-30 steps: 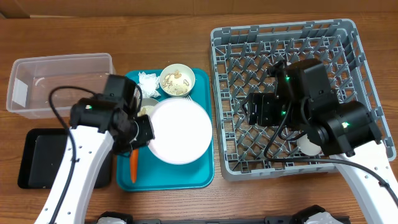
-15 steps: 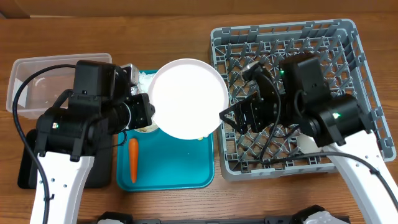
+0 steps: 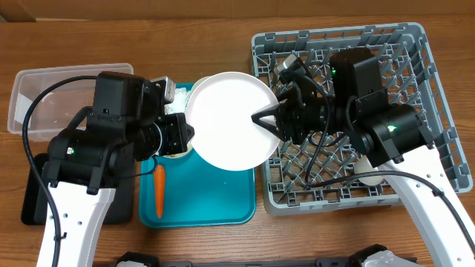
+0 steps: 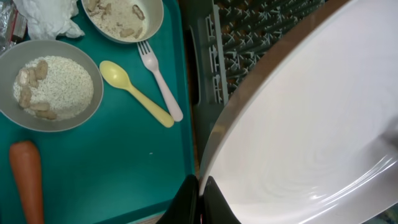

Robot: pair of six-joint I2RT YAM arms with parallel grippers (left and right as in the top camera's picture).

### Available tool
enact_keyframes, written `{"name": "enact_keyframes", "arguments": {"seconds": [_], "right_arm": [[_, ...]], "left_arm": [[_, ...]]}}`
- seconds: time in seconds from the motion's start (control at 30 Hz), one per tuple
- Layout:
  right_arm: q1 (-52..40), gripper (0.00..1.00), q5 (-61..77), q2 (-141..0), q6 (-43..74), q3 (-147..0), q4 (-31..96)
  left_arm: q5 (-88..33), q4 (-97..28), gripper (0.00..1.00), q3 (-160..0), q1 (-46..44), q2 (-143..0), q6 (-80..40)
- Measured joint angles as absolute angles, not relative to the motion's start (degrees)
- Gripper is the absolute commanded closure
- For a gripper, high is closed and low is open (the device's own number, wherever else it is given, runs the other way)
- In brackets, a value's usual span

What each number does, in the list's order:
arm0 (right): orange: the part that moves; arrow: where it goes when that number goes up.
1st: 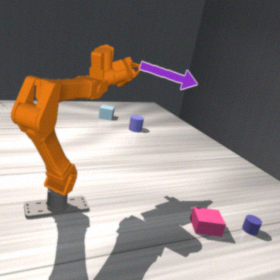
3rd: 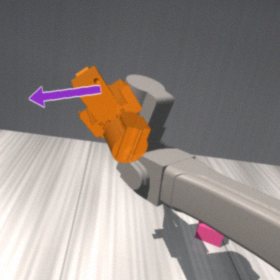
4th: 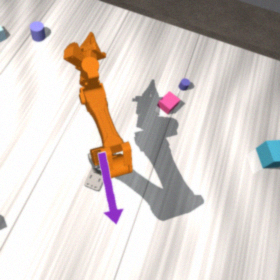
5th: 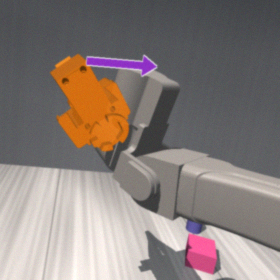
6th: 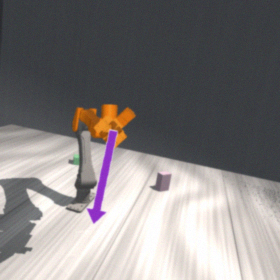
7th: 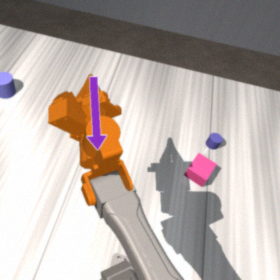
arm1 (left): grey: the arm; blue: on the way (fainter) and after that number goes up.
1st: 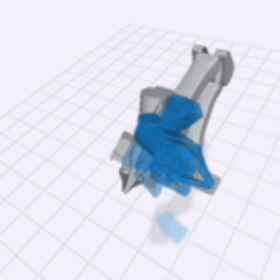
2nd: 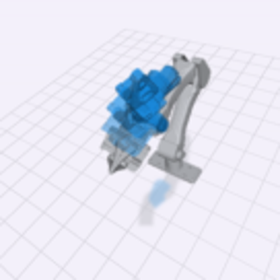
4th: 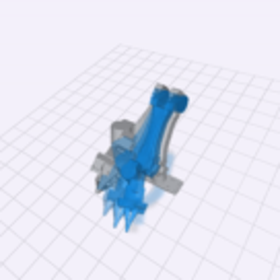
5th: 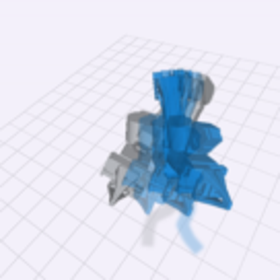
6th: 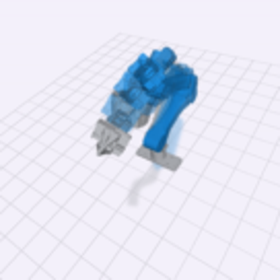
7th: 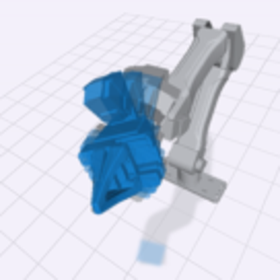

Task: Sort waste into correct bins and load items into the dishwasher rack
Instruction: 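Lift the pink plate with the left gripper and pass it to the right gripper, then carry the pink plate with the right gripper and stand it in the rack's back corner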

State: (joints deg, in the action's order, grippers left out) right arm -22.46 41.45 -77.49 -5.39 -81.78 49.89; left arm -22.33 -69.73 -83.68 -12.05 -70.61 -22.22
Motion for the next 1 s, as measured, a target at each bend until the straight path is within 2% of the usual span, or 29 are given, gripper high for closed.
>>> {"name": "enact_keyframes", "arguments": {"seconds": [0.1, 0.17, 0.2, 0.23, 0.3, 0.37, 0.43, 0.57, 0.7, 1.0], "right_arm": [[-22.5, 0.73, 42.0, -77.5, -4.2, -81.8, 50.7], [-22.5, 0.83, 42.1, -77.5, -3.7, -81.8, 51.5], [-22.4, 0.85, 42.0, -77.5, -3.4, -81.8, 51.7], [-22.2, 0.87, 42.1, -77.5, -3.0, -81.8, 52.0], [-22.1, 0.96, 41.8, -77.5, -2.8, -81.9, 52.6], [-22.1, 0.96, 39.8, -77.4, -2.2, -81.9, 54.0], [-21.7, 0.96, 36.8, -77.3, -0.9, -81.9, 54.8], [-17.6, 0.96, 26.2, -75.7, 3.7, -81.9, 57.2], [-9.2, 0.96, 10.6, -73.2, 7.2, -81.9, 59.8], [0.4, 0.96, -11.8, -73.9, 4.6, -81.9, 58.9]], "left_arm": [[-22.3, -69.1, 0.96, -83.7, -12.1, -70.6, -22.1], [-22.3, -68.3, 0.96, -83.7, -12.3, -70.6, -22.0], [-22.3, -68.0, 0.94, -83.7, -12.3, -70.6, -21.8], [-22.3, -67.8, 0.86, -83.7, -12.3, -70.6, -21.7], [-22.2, -67.7, 0.67, -83.7, -12.3, -70.6, -21.1], [-22.1, -67.7, 0.5, -83.7, -12.3, -70.6, -21.0], [-21.8, -68.0, 0.39, -83.7, -12.3, -70.6, -21.0], [-19.1, -70.4, 0.37, -83.7, -12.4, -70.6, -21.0], [-16.8, -72.0, 0.36, -83.7, -12.4, -70.6, -21.0], [-15.3, -71.9, 0.35, -83.7, -12.4, -70.6, -21.0]]}}
